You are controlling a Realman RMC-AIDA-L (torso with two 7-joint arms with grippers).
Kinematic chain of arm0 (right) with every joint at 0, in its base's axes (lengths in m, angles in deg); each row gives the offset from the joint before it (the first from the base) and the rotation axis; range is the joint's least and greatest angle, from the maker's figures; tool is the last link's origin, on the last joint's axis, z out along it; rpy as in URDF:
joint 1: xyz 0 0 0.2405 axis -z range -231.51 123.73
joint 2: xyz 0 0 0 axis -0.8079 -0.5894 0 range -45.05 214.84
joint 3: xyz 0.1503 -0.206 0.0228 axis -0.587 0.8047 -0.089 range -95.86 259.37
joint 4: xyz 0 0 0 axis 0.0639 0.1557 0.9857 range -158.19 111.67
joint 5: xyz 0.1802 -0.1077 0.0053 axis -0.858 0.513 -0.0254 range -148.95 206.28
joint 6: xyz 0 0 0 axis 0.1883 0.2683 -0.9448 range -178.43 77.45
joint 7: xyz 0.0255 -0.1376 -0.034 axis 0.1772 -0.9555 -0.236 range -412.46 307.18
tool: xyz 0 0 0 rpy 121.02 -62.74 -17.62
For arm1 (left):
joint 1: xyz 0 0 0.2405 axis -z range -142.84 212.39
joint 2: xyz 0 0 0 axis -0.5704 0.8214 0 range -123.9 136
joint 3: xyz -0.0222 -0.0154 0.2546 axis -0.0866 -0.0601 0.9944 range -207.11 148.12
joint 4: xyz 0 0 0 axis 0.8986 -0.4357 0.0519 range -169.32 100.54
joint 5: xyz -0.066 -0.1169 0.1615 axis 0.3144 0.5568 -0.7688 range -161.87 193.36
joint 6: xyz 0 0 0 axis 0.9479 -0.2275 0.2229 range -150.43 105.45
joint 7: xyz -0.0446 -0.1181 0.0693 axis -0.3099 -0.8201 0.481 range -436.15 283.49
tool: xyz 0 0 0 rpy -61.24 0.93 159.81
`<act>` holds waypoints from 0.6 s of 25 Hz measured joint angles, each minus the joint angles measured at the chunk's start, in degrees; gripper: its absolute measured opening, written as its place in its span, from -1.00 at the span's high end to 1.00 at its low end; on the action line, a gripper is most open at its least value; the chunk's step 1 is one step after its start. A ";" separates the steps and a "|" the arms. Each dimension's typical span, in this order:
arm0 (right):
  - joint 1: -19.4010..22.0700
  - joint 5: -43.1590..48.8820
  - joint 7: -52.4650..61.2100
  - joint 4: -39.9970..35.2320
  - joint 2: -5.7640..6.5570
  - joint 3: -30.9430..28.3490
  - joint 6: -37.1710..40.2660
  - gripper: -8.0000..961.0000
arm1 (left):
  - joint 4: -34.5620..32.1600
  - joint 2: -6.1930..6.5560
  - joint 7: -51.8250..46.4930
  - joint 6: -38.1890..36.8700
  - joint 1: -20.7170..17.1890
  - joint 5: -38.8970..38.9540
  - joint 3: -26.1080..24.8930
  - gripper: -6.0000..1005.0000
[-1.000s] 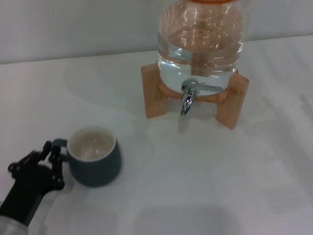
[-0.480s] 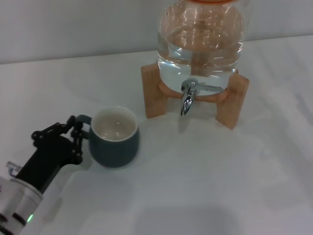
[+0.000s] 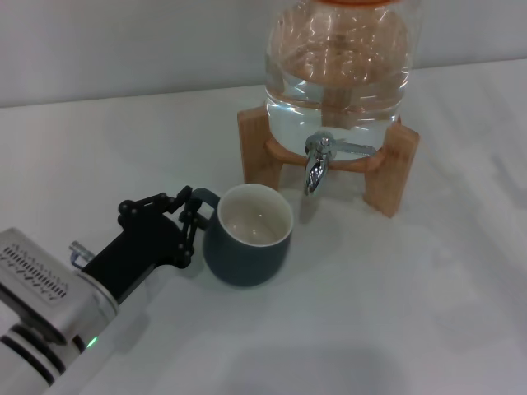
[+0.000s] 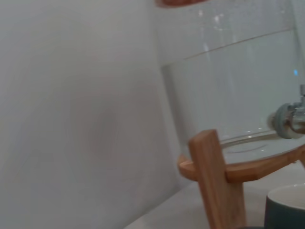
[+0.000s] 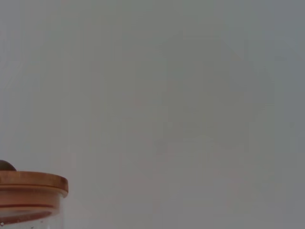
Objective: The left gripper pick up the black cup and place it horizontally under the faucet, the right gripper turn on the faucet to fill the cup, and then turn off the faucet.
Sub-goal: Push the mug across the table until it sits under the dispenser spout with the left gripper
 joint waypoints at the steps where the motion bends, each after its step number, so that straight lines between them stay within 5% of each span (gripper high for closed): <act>1: -0.05 0.00 0.01 0.00 -0.01 0.02 -0.02 -0.81 | -0.02 -0.02 -0.02 0.23 0.32 -0.18 0.00 0.78; 15: -0.77 0.00 0.13 -0.15 -0.09 0.04 -0.84 -0.81 | -1.50 -0.03 -0.83 2.34 3.60 -2.99 0.00 0.78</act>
